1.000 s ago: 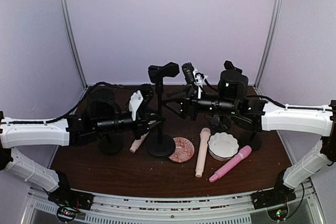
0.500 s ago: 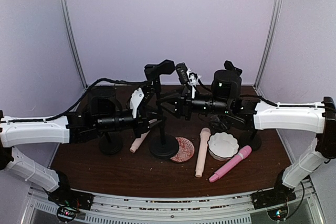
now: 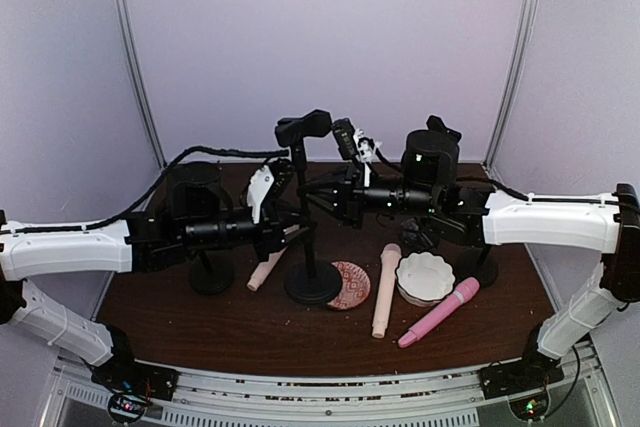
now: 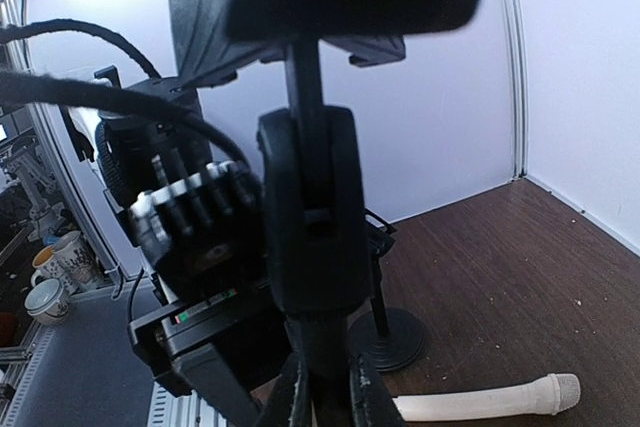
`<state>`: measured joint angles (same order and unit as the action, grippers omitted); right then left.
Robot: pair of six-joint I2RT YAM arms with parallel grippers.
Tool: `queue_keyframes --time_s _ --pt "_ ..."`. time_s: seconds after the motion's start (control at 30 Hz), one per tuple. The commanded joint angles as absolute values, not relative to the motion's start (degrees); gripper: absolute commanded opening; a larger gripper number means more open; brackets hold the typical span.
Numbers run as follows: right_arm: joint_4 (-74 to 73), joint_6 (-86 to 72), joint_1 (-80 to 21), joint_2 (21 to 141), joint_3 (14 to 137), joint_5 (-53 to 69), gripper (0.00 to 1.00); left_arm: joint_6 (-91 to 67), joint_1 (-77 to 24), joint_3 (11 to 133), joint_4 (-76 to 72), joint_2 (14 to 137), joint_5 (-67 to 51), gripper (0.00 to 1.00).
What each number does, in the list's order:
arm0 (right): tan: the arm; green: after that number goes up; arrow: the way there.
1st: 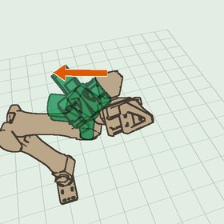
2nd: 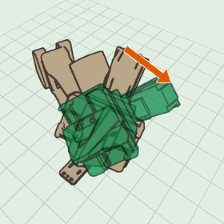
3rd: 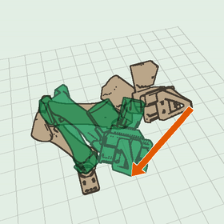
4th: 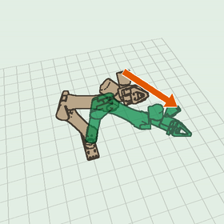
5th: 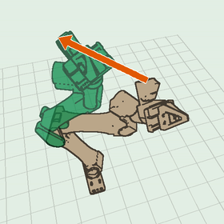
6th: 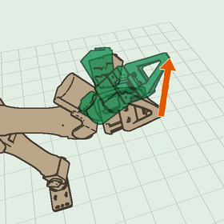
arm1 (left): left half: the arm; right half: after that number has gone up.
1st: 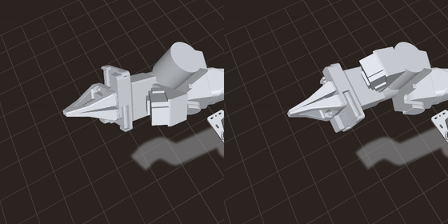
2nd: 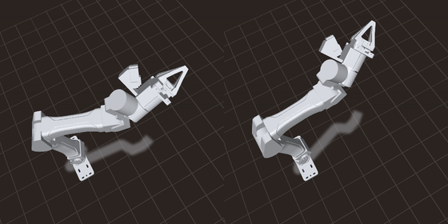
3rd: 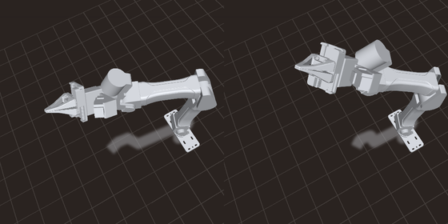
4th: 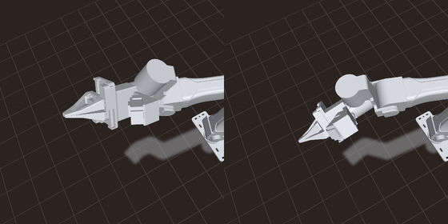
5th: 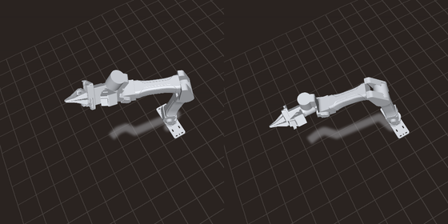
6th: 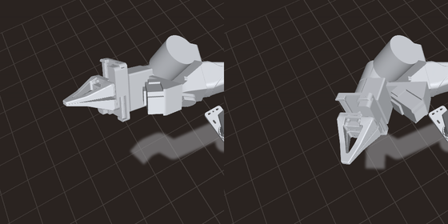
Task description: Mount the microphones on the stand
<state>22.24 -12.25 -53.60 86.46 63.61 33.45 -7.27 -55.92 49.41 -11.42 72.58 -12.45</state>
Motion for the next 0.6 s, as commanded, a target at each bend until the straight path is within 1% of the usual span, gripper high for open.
queue_keyframes --time_s 0.0,0.03,0.07,0.1,0.27,0.37,0.57 --pt "21.5 -12.74 -53.88 85.67 66.37 33.95 0.0 -6.29 -56.12 50.74 -16.79 71.26 -9.6 0.37" --pt "21.54 -12.93 -53.88 85.43 66.56 33.73 0.0 -6.27 -56.08 49.91 -17.51 71.13 -8.37 0.45" --pt "21.81 -13.26 -53.84 85.17 66.65 33.48 0.0 -6.21 -56.07 48.93 -18.53 70.96 -7.4 0.5" --pt "22.04 -13.53 -53.81 84.84 66.82 33.15 0.0 -5.91 -56.07 47.85 -19.45 70.81 -6.68 0.52" --pt "21.68 -13.48 -53.73 83.67 68.6 31.56 0.0 -4.43 -56.07 43.35 -23.23 71.34 -5.73 0.54" --pt "22.28 -13.53 -53.7 82.93 68.59 30.46 0.0 -3.78 -56.07 39.89 -28.05 71.75 -6.08 0.55" --pt "24.89 -14.35 -53.4 81.78 67.74 27.87 0.0 -2.79 -56.07 37.75 -31.94 73.91 -8.55 0.56"
